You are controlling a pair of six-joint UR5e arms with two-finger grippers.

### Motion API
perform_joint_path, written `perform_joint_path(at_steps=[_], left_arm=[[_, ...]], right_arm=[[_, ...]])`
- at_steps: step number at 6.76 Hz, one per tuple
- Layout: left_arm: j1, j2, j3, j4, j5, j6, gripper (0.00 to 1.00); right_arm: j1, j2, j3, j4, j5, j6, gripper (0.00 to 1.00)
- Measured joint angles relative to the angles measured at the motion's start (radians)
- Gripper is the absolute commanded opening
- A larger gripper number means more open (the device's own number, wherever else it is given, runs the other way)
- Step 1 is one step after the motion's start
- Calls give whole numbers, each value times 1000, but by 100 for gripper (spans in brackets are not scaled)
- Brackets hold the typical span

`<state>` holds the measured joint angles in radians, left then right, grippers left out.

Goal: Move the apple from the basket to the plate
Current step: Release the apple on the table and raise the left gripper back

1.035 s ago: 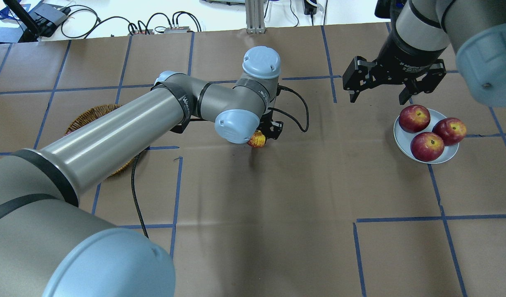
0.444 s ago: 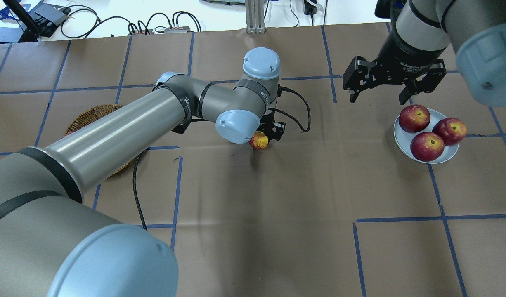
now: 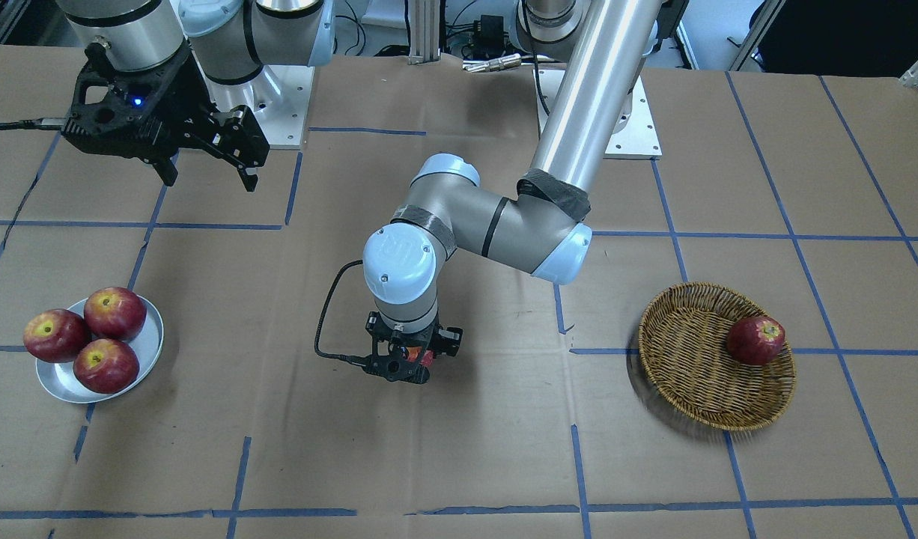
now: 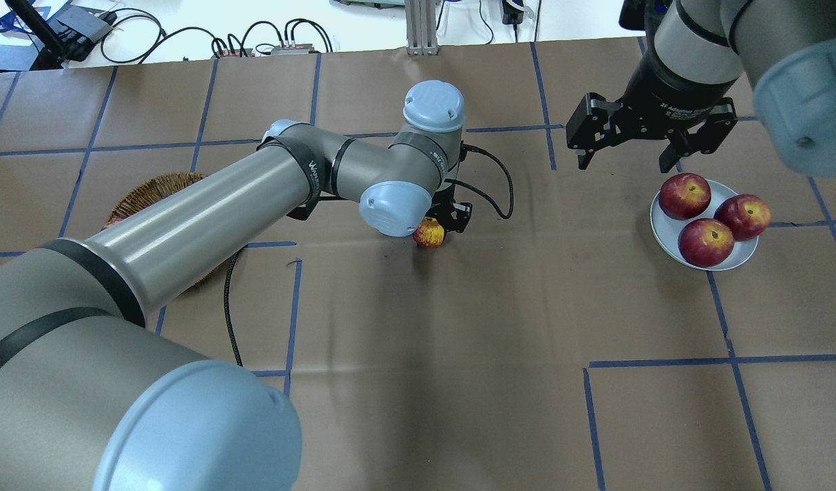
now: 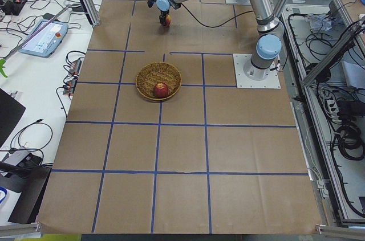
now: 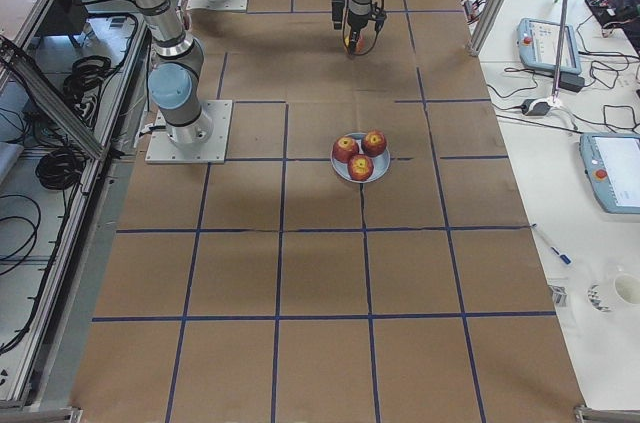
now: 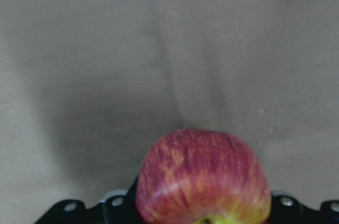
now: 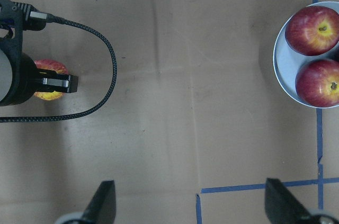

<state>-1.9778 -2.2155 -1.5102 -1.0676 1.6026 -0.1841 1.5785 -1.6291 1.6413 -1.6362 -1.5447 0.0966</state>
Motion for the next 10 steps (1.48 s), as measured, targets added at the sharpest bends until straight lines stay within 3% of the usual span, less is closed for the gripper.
perform_joint_path(at_steps=[1, 3, 7, 8, 10], left_arm=[[-1, -2, 3, 0, -1, 0, 83], [-2, -2, 6, 0, 0, -1, 99], [2, 54, 9, -17, 1, 3, 99], [24, 118, 11, -67, -5, 10, 99], [118, 316, 10, -291, -19, 58, 99]], right_arm=[[0, 0, 0, 0, 0, 0, 100], [0, 0, 0, -1, 0, 0, 100], [0, 0, 0, 1, 0, 0, 100], [0, 0, 0, 1, 0, 0, 100], [0, 0, 0, 0, 0, 0, 100]])
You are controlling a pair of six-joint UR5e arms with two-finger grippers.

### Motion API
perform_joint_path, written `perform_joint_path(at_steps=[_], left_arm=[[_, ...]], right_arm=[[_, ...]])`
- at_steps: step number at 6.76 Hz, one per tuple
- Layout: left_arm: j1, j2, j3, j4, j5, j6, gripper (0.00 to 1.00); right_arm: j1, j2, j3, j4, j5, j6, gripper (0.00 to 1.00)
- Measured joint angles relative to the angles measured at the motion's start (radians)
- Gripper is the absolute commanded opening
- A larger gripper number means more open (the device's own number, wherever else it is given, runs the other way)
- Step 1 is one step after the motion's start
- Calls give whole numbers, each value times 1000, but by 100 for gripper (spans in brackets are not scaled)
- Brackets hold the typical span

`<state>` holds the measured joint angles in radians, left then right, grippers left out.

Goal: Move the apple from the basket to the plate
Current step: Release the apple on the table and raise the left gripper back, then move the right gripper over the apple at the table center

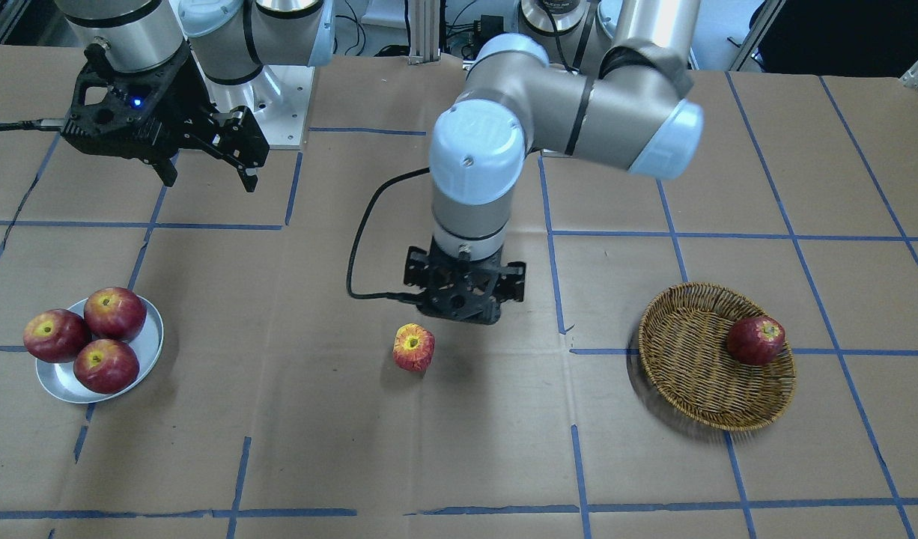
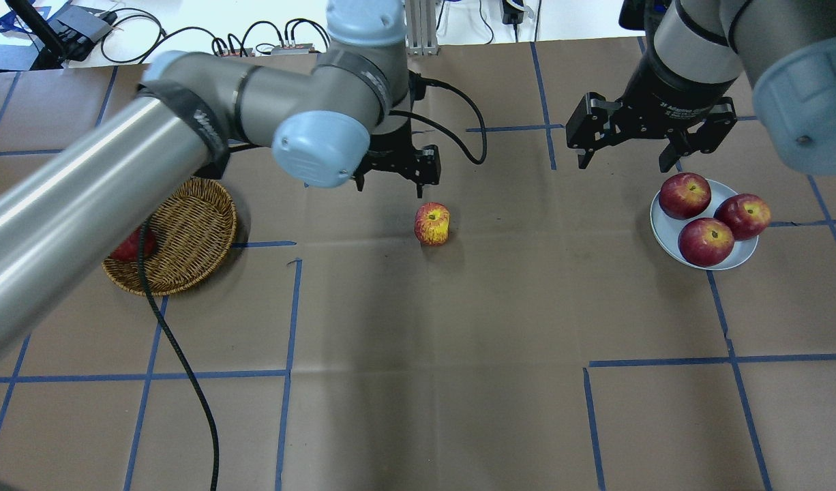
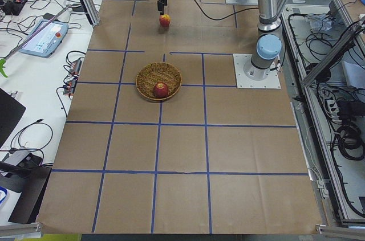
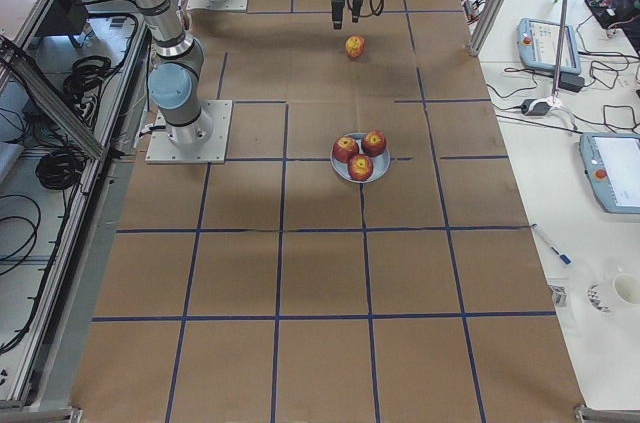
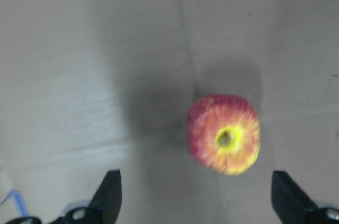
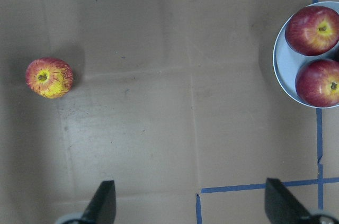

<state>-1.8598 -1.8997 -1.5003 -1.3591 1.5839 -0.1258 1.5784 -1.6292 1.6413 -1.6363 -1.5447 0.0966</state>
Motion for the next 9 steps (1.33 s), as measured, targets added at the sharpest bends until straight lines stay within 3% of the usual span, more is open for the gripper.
perform_joint_path(at_steps=[2, 4, 7, 9], left_arm=[[125, 195, -25, -220, 3, 117, 99], [227, 322, -38, -301, -1, 187, 99], [249, 358, -39, -312, -8, 204, 99], [249, 356, -44, -309, -11, 202, 99]], right_arm=[[0, 0, 0, 0, 0, 0, 100], [0, 2, -2, 1, 0, 0, 100], [1, 12, -21, 1, -1, 1, 100], [39, 80, -101, 15, -8, 26, 100]])
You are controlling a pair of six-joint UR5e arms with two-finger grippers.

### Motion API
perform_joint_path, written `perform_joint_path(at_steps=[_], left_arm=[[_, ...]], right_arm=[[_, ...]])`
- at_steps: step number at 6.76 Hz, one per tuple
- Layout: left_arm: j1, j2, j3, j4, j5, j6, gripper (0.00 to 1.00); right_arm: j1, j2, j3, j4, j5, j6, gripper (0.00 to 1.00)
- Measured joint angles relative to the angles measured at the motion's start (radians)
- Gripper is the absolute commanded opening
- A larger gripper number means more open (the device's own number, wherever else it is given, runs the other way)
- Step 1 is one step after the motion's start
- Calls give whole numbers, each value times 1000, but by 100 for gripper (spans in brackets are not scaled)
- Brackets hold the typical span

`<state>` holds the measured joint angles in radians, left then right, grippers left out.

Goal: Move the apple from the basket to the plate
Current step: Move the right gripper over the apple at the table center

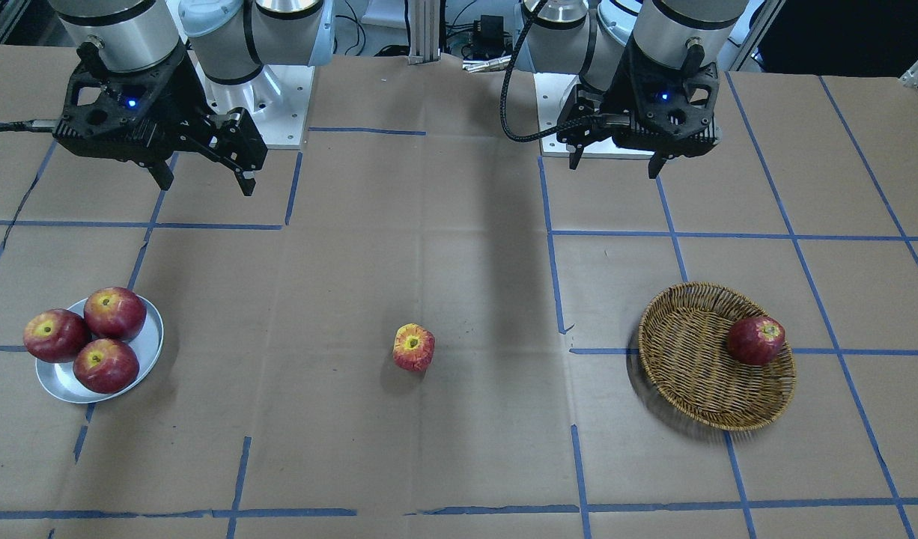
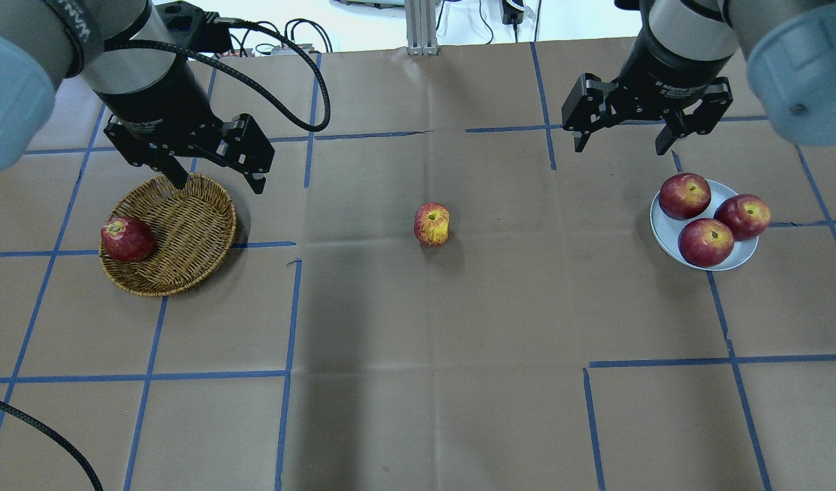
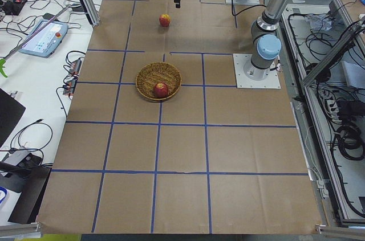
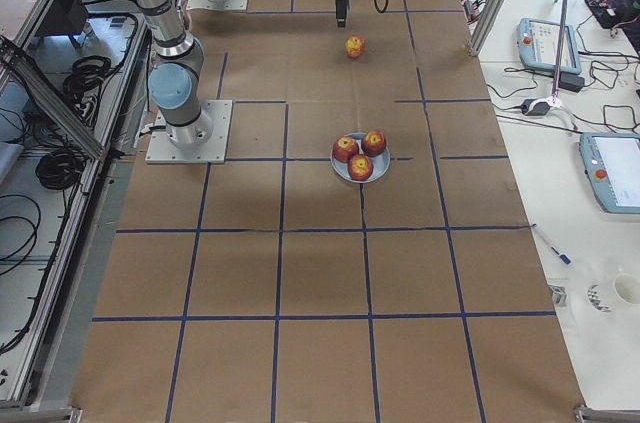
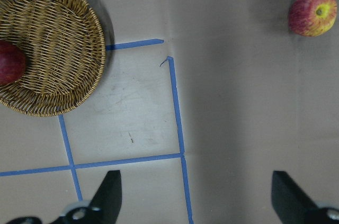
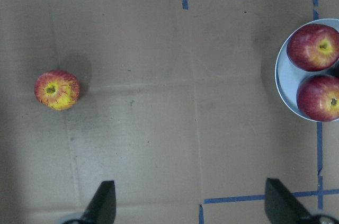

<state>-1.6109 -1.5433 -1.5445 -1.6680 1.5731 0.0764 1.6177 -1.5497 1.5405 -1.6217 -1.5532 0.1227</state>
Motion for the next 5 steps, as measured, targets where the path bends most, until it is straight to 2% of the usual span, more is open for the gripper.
perform_joint_path(at_steps=[3, 5], left_arm=[[-1, 5, -3, 1, 1, -1, 99], [-1, 10, -8, 1, 0, -3, 99]], right_arm=[[204, 245, -207, -15, -7, 204, 100], [275, 380, -259, -82, -7, 286, 100]])
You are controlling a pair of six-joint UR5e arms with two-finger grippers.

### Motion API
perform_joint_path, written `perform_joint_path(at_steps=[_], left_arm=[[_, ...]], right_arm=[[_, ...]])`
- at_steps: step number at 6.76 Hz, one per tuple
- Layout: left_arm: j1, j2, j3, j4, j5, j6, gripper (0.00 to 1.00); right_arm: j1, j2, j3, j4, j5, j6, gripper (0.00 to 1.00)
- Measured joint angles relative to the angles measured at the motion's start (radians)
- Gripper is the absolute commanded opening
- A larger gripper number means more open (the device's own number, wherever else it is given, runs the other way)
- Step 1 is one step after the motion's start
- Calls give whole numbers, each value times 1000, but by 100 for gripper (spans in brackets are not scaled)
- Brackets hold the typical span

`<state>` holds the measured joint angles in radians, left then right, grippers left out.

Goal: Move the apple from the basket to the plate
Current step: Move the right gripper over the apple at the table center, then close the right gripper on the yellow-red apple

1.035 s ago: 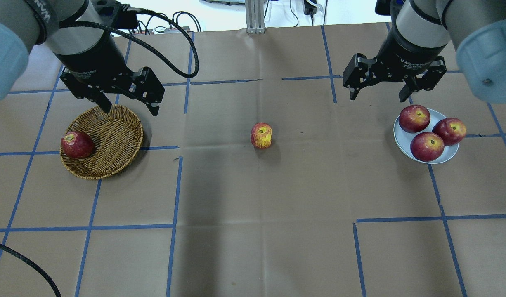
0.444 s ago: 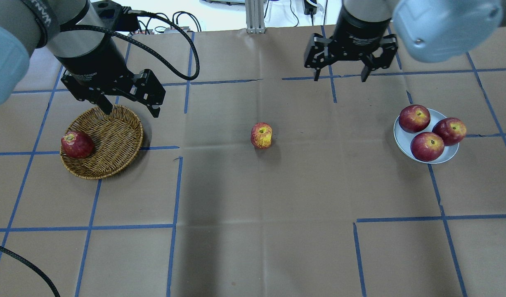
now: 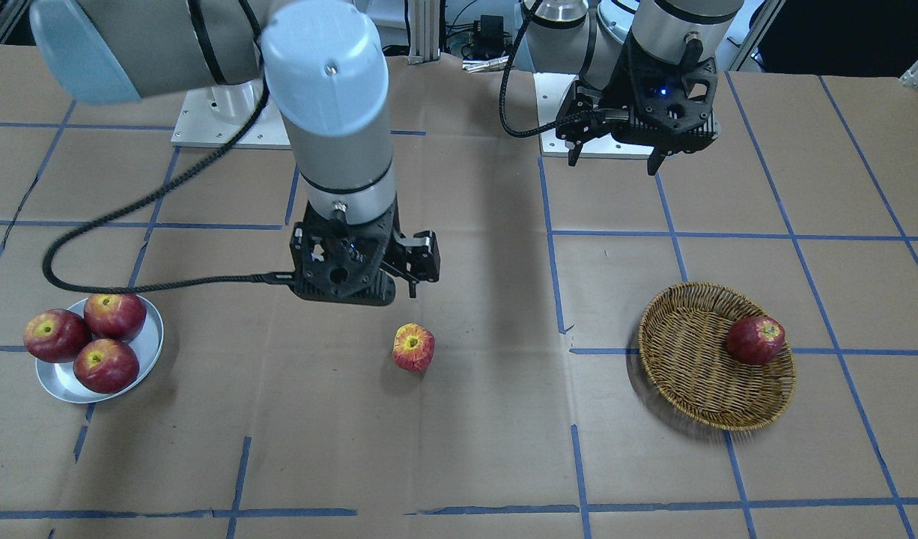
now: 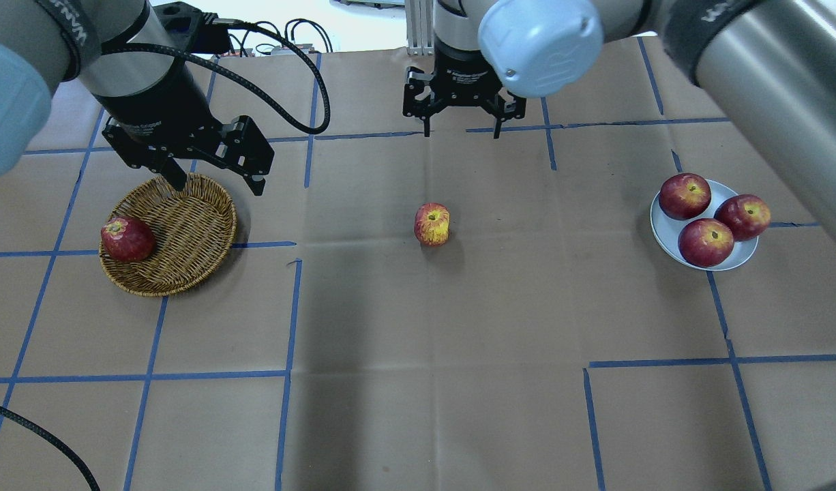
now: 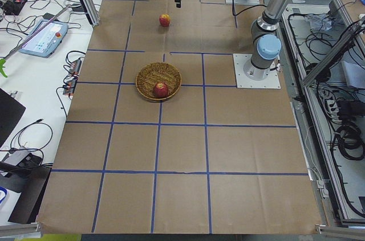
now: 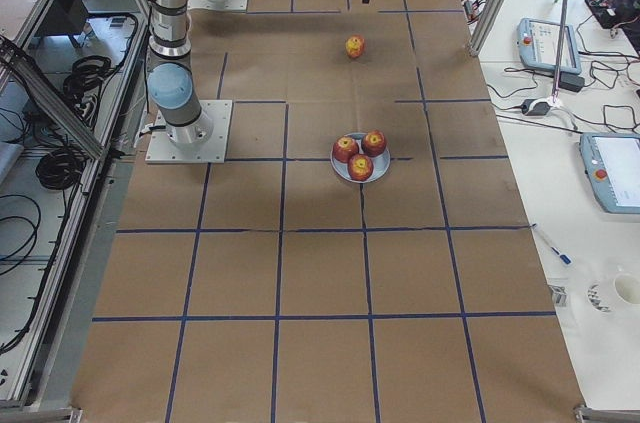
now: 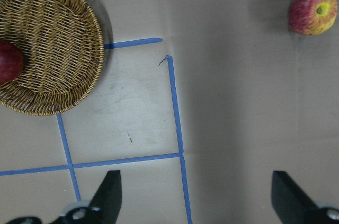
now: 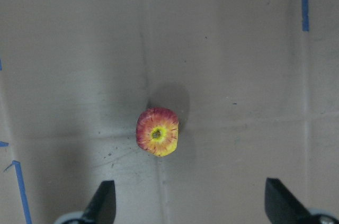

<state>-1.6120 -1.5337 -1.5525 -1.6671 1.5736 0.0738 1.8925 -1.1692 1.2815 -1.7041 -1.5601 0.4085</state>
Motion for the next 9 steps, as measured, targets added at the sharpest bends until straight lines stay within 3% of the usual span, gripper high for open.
perform_joint_path(at_steps=[2, 5, 9], left_arm=[[0, 8, -16, 2, 0, -4, 99], [1, 13, -32, 4, -1, -3, 99], [-2, 11, -35, 3, -1, 4, 99]], right_arm=[[22, 64, 39, -101, -1, 20, 100], [24, 101, 184, -319, -8, 23, 100], [50, 176, 253, -413, -24, 25, 100]])
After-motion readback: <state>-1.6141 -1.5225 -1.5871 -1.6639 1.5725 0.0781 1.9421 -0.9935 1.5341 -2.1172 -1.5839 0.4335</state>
